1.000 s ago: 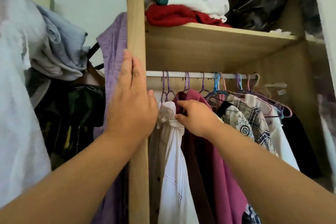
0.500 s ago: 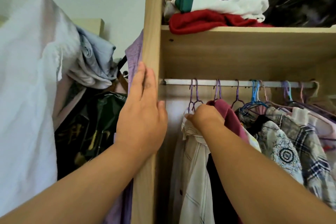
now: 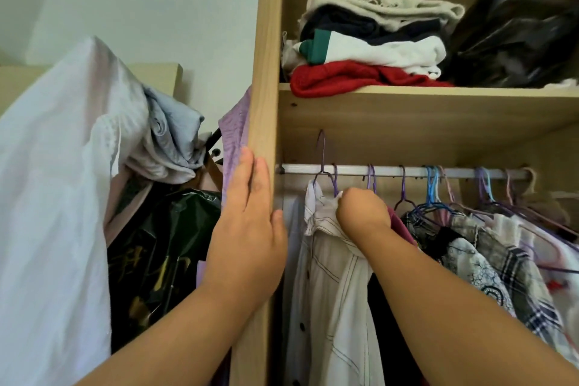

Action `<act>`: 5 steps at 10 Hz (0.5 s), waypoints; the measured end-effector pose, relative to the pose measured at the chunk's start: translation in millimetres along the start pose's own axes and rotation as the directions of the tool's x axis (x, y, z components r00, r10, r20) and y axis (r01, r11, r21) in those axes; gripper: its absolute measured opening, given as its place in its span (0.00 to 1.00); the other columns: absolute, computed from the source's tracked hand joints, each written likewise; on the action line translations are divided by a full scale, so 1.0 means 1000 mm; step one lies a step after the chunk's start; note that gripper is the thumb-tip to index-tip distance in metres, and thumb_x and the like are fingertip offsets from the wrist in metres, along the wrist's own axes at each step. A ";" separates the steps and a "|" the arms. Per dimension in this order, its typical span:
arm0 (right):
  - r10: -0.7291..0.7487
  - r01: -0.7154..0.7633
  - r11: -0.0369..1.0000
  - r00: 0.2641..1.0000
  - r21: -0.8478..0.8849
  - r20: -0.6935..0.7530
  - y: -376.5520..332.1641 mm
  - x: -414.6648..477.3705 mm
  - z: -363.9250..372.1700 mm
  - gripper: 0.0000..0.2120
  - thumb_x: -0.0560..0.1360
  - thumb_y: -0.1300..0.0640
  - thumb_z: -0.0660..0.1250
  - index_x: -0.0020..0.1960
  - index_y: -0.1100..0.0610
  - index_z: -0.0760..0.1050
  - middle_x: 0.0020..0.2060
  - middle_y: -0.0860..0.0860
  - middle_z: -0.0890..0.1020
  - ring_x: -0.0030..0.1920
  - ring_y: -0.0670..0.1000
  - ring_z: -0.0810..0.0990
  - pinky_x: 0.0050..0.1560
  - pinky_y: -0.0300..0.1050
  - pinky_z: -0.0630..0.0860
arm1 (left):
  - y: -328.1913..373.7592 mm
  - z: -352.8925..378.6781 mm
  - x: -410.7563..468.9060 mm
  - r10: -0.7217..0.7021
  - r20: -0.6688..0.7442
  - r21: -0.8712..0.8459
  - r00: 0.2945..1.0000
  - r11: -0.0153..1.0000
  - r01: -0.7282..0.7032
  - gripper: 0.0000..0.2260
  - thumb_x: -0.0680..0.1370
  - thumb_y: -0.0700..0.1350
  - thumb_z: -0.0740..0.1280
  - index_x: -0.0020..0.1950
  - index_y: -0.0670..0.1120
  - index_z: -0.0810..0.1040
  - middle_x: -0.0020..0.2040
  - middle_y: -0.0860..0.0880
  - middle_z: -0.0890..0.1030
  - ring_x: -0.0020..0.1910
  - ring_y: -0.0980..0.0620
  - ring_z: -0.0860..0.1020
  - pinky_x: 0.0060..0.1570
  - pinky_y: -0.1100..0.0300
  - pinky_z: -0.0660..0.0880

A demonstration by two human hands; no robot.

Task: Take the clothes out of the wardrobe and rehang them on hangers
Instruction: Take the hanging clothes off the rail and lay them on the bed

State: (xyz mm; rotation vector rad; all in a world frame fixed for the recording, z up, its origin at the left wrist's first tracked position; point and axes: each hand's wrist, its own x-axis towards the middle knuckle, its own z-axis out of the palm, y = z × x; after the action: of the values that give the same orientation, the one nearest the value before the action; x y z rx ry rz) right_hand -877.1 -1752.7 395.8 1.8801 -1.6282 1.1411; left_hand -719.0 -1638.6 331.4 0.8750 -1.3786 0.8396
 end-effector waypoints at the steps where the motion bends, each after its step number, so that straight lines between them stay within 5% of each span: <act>1: -0.048 0.048 0.999 0.997 -0.006 -0.058 0.014 -0.008 -0.009 0.10 0.75 0.63 0.58 0.50 0.59 0.77 0.46 0.59 0.82 0.48 0.60 0.80 0.40 0.45 0.70 | 0.003 -0.001 0.001 0.036 0.020 0.016 0.999 0.999 -0.036 0.29 0.77 0.49 0.50 0.77 0.42 0.55 0.78 0.44 0.53 0.74 0.52 0.48 0.68 0.67 0.42; 4: 0.006 0.024 0.989 0.979 0.147 -0.203 0.066 -0.077 -0.071 0.15 0.76 0.53 0.60 0.33 0.59 0.70 0.29 0.54 0.74 0.37 0.60 0.73 0.34 0.45 0.64 | 0.016 -0.014 -0.002 -0.076 0.136 0.088 0.988 0.994 0.064 0.30 0.76 0.48 0.52 0.76 0.37 0.55 0.77 0.39 0.55 0.75 0.43 0.53 0.70 0.59 0.47; 5: 0.021 0.015 0.988 0.973 0.152 -0.230 0.085 -0.104 -0.096 0.14 0.75 0.52 0.63 0.37 0.60 0.76 0.31 0.55 0.77 0.39 0.59 0.75 0.35 0.46 0.67 | 0.024 -0.012 -0.014 -0.091 0.209 0.319 0.974 0.948 0.021 0.34 0.72 0.49 0.59 0.74 0.34 0.58 0.75 0.35 0.59 0.75 0.37 0.57 0.73 0.45 0.56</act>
State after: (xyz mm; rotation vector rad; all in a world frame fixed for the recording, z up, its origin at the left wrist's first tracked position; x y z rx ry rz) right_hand -986.2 -1636.5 352.8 1.7572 -1.4524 1.4629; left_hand -735.9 -1617.1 317.7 1.2819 -1.4244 0.9561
